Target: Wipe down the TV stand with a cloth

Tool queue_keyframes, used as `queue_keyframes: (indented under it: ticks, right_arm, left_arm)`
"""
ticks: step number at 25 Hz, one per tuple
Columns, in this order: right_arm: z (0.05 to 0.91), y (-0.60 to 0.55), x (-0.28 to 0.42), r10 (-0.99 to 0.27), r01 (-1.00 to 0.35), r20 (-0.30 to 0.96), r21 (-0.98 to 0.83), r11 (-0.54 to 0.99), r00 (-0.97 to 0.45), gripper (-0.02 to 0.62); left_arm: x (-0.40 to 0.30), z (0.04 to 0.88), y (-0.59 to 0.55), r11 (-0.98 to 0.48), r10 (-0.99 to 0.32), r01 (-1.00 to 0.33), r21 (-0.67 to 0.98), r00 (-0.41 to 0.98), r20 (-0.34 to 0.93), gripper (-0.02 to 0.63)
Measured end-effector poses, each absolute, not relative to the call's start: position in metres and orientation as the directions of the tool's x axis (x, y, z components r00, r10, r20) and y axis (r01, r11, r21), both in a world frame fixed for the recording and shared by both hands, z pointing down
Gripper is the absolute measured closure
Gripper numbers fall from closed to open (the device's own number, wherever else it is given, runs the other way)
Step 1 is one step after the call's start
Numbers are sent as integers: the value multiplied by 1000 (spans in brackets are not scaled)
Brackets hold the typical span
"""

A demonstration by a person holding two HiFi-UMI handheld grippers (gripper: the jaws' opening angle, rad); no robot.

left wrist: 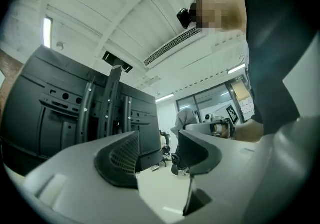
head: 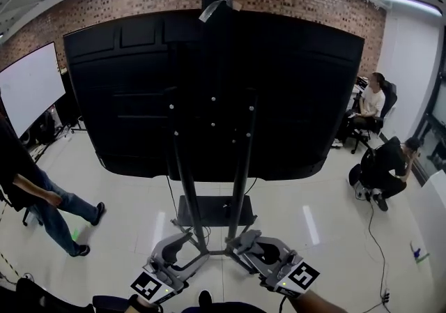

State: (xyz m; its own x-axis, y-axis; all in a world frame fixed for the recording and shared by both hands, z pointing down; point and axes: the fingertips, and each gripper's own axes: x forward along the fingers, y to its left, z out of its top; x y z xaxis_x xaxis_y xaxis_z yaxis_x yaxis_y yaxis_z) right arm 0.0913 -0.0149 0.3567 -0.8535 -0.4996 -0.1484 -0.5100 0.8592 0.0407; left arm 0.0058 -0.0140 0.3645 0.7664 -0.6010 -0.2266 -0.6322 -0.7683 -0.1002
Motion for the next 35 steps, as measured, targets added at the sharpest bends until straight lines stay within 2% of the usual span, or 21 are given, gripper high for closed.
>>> queue_keyframes:
  ticks: [6,14,19,24,28,35]
  right_arm:
    - [339,-74,63,-553,-569,-169,67,819,-816,558]
    - [279,-132,44,-584,-616,-196,253,746,-788,558]
    - [210,-157,37,-575,-597,-206,461,657,-792,558]
    - [141,-188,24,-597,-552,-185,652,520,-780,558]
    - [85,-228,18,-616,-529,-173,714,459,-768,558]
    - [26,-262,19,-635,-508,-190,781,365,-749,558]
  left_arm:
    - [-25,344,-71,-803,-539,-579,-143,807,-240,344]
    - [-46,302,-127,-815,-463,-518,-258,851,-246,344]
    - [-44,248,-151,-805,-416,-488,-338,870,-264,344]
    - [-42,160,-163,-789,-316,-473,-393,860,-401,351]
    - [-41,105,-183,-753,-305,-479,-451,861,-406,351]
    - [-33,58,-192,-667,-308,-494,-558,864,-398,351]
